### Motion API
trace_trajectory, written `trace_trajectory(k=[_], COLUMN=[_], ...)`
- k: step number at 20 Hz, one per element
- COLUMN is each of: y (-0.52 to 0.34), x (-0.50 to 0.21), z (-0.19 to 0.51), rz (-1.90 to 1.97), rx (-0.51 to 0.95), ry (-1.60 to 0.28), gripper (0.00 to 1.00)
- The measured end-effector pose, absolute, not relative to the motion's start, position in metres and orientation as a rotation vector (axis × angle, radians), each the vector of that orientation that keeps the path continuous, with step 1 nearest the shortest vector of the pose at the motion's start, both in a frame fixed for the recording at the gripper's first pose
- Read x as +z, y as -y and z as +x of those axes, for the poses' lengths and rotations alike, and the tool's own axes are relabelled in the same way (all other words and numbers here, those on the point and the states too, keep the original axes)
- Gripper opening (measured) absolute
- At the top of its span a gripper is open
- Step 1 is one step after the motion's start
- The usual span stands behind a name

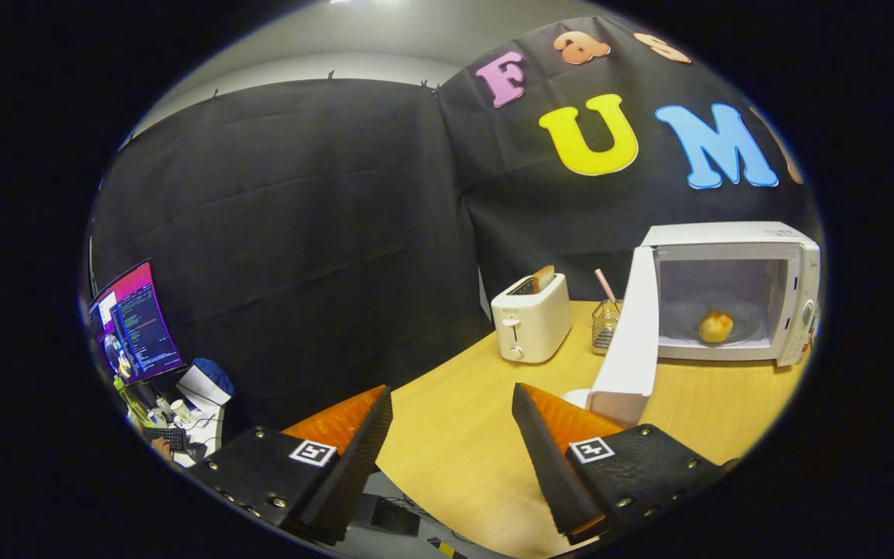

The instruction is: Open the microwave, put the food inside, and close the microwave door.

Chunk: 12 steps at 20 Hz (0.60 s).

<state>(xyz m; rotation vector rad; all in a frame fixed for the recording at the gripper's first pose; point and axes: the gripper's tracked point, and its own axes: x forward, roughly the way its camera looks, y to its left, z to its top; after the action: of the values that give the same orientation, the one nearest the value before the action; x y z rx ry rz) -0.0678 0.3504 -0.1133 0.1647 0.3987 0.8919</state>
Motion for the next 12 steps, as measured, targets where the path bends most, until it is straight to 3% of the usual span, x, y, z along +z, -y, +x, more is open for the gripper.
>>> trace_trajectory(k=[1, 4, 6, 12], y=[-0.353, -0.346, -0.341, -0.328], x=[-0.121, -0.141, -0.154, -0.163], z=[-0.064, -0.046, -0.04, -0.042], rz=[0.157, 0.109, 0.121, 0.074], rx=[0.892, 0.826, 0.805, 0.827], ry=[-0.42, -0.452, -0.499, -0.518], gripper=[0.86, 0.23, 0.03, 0.01])
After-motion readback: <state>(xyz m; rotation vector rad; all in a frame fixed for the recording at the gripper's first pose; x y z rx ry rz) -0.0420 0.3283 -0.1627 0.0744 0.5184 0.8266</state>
